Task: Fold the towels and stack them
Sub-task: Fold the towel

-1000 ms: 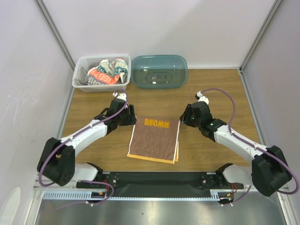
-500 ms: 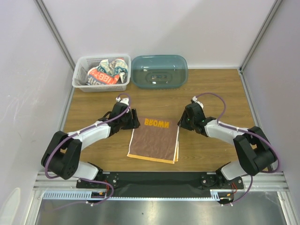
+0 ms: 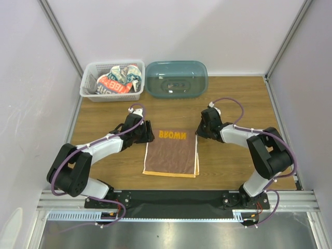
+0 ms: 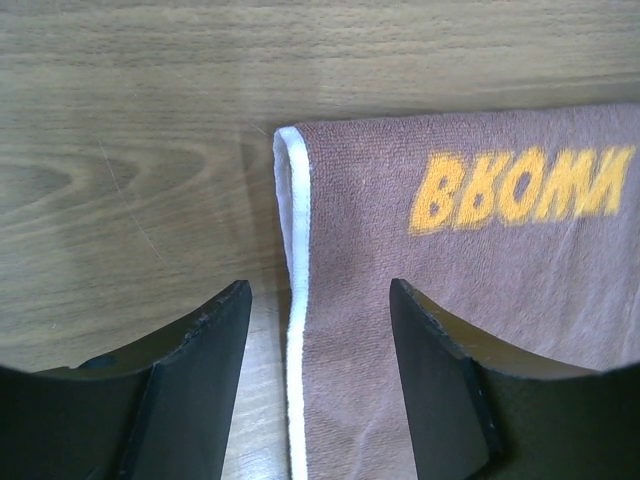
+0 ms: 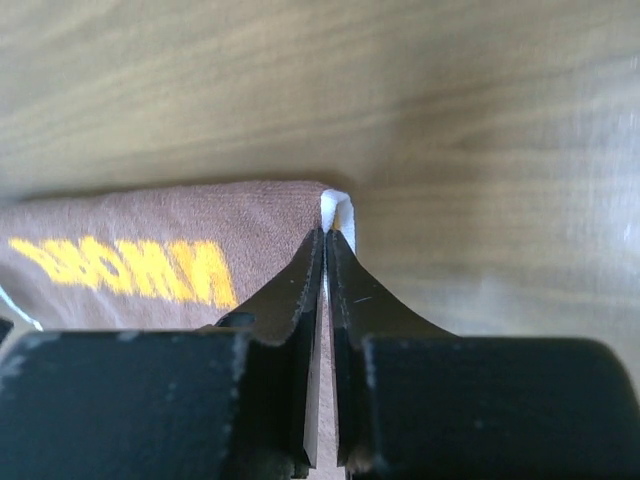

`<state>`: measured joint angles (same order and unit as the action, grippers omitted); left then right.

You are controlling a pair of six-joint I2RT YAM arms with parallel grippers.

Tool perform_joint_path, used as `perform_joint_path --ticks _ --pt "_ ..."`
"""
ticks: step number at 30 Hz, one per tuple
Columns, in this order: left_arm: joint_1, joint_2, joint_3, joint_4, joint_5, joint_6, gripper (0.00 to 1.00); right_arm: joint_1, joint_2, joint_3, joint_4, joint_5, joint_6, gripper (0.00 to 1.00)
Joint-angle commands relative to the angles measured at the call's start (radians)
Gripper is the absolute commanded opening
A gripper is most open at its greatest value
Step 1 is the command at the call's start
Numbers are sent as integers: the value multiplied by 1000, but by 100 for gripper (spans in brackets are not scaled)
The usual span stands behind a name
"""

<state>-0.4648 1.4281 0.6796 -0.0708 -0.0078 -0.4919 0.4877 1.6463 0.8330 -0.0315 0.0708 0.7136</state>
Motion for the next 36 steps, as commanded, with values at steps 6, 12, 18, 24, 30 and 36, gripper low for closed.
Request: perform_joint_path --ticks 6,12,18,24,30,36 --pt "15 46 41 107 0 13 48 -38 109 113 79 4 -37 2" --pt "17 144 92 158 22 16 43 -55 138 141 82 -12 -45 0" --pt "34 210 144 196 -27 9 27 -78 135 140 74 -17 -54 0" --pt "84 302 228 235 -26 39 24 -101 145 146 91 -19 -43 0" --pt "97 391 316 295 -5 65 24 -109 175 169 119 -22 -40 0" --pt "109 394 348 273 55 65 25 -118 175 193 117 -42 -46 5"
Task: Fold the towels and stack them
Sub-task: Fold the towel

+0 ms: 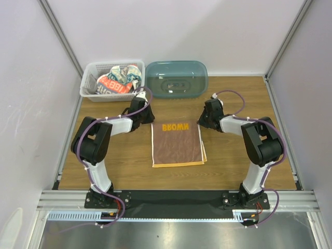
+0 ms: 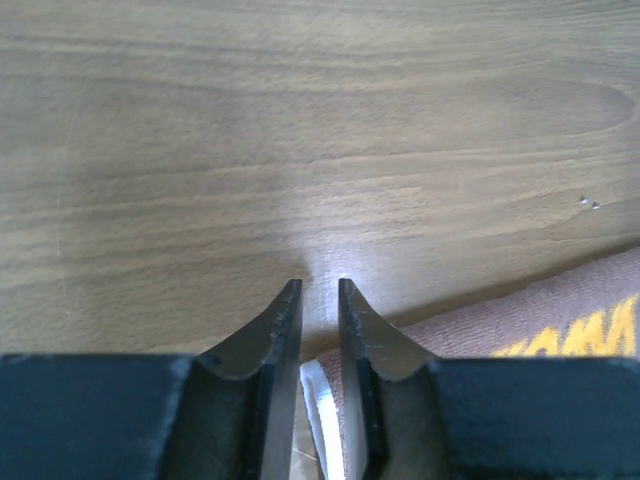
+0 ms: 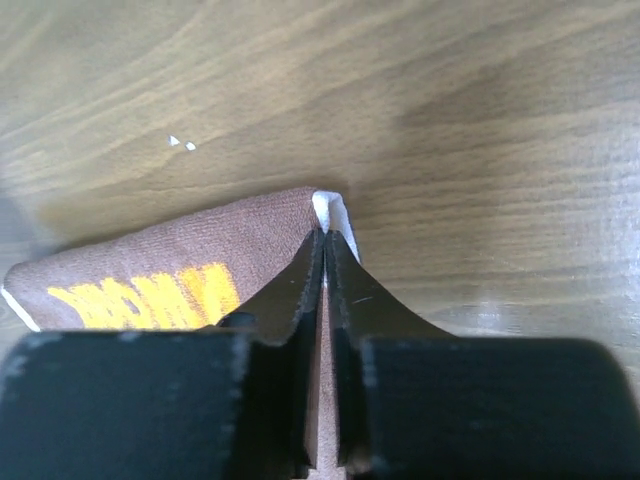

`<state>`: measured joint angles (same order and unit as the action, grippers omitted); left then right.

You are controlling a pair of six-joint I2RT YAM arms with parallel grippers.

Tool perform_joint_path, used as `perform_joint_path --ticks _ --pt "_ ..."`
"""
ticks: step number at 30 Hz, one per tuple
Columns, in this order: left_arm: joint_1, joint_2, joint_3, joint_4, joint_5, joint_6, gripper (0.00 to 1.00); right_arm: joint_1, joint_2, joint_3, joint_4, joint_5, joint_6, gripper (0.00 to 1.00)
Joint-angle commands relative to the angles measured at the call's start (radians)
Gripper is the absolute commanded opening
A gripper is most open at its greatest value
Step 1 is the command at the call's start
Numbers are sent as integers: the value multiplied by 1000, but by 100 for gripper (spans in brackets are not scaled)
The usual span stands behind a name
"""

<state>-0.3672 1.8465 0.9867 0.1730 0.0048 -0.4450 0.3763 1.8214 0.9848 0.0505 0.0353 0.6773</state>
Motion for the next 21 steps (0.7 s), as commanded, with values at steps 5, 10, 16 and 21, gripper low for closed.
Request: perform_joint_path --ticks 5,10,16,21 --pt "11 -200 -52 -6 55 0 40 -16 -66 32 -15 -11 -44 39" --pt "11 -392 -178 -76 41 -37 57 -17 -160 9 -135 -25 -93 73" --pt "2 -605 -403 -18 168 -161 61 -2 -361 -183 -153 -66 -52 79" --pt "-108 -723 -560 -13 132 -238 60 33 -471 -294 -182 -90 -54 77"
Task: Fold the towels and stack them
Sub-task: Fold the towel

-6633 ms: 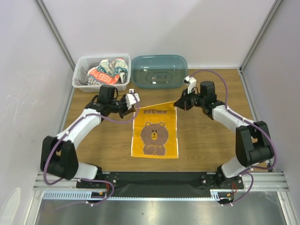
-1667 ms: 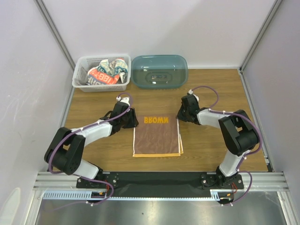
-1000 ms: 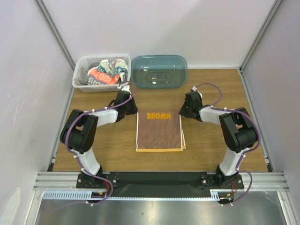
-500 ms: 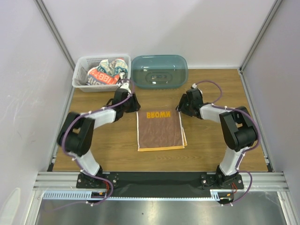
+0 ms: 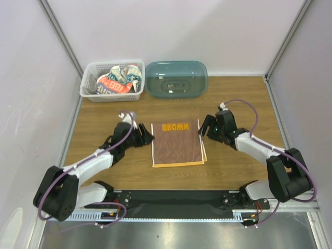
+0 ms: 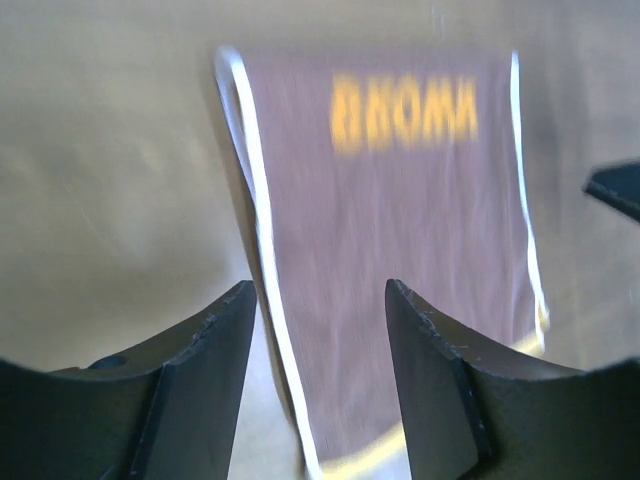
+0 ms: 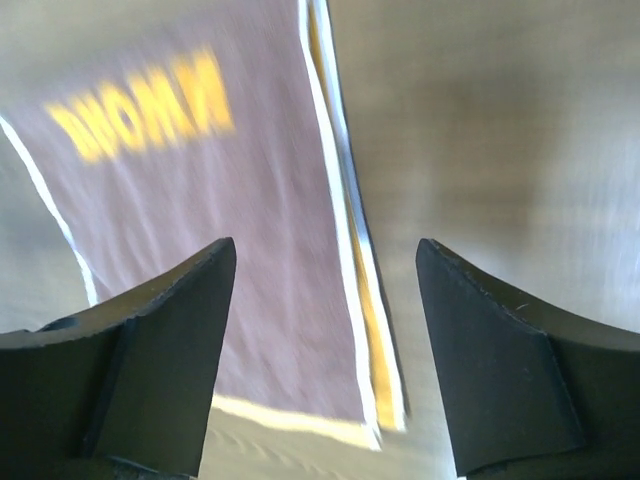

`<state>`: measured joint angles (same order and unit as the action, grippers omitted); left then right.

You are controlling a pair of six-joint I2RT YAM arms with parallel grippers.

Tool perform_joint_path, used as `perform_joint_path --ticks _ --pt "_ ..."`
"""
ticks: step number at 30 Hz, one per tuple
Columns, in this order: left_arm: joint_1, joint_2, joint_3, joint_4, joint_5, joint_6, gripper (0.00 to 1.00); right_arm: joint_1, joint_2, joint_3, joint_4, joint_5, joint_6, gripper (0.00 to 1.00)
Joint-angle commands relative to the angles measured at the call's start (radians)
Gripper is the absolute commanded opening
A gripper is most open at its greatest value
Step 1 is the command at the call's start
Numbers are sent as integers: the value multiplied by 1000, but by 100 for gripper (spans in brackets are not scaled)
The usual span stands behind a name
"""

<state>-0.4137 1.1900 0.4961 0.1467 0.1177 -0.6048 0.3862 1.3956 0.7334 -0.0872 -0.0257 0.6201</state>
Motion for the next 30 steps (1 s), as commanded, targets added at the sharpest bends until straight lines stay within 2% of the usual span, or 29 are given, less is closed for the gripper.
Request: perform_joint_path --ticks 1,5,10,15,18,22,26,30 --pt "-75 -85 -94 14 10 -94 59 39 -67 -54 -55 -34 1 77" --pt "-135 -215 -238 10 -9 -229 54 92 -116 -107 -112 -54 44 72" --pt "-189 -387 -306 -103 -90 -318 48 155 -196 -172 -170 -30 128 71" --pt "-198 -504 -346 -180 -105 -389 45 166 -294 -265 -189 -19 210 64" --pt "-201 -489 -355 -164 -79 -401 44 168 -346 -285 -221 -22 247 61" --pt "-209 -396 -357 -98 -40 -403 43 169 -389 -315 -247 -37 277 60" --pt "-215 -316 -357 -45 -16 -401 42 171 -399 -357 -201 -66 314 50" --pt "-221 -319 -373 -29 -24 -408 41 174 -385 -370 -164 -86 342 48"
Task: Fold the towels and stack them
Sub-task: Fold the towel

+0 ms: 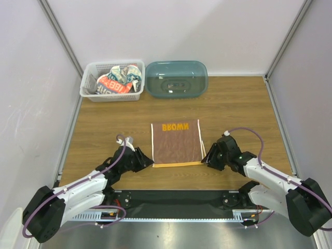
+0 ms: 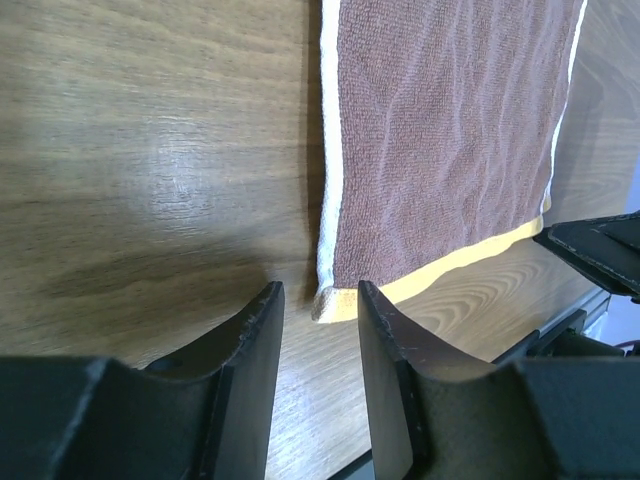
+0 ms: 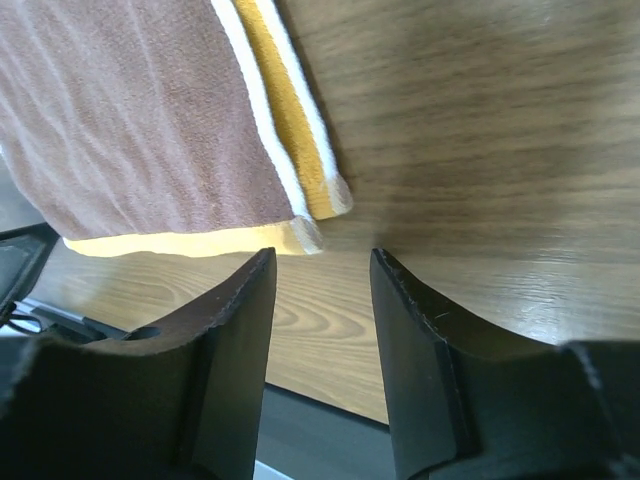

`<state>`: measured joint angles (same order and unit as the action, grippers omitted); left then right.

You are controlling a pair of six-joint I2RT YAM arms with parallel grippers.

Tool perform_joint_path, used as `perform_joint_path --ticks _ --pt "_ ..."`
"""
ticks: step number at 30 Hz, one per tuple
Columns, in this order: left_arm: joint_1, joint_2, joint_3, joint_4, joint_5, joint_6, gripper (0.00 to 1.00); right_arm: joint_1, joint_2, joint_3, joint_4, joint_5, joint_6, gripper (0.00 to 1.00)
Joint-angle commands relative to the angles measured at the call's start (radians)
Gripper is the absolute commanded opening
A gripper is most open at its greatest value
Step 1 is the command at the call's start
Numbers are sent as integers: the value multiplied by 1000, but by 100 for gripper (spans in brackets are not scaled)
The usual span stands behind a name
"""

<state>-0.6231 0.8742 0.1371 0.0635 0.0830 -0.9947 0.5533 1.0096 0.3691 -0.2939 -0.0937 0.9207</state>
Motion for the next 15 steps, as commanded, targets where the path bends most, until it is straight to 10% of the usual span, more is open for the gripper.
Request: perform_joint_path --ticks 1,15 --pt "-12 -6 -16 55 6 -19 41 10 9 -7 45 -17 41 48" --pt "-18 25 -36 73 31 -25 35 13 67 -13 125 -12 63 27"
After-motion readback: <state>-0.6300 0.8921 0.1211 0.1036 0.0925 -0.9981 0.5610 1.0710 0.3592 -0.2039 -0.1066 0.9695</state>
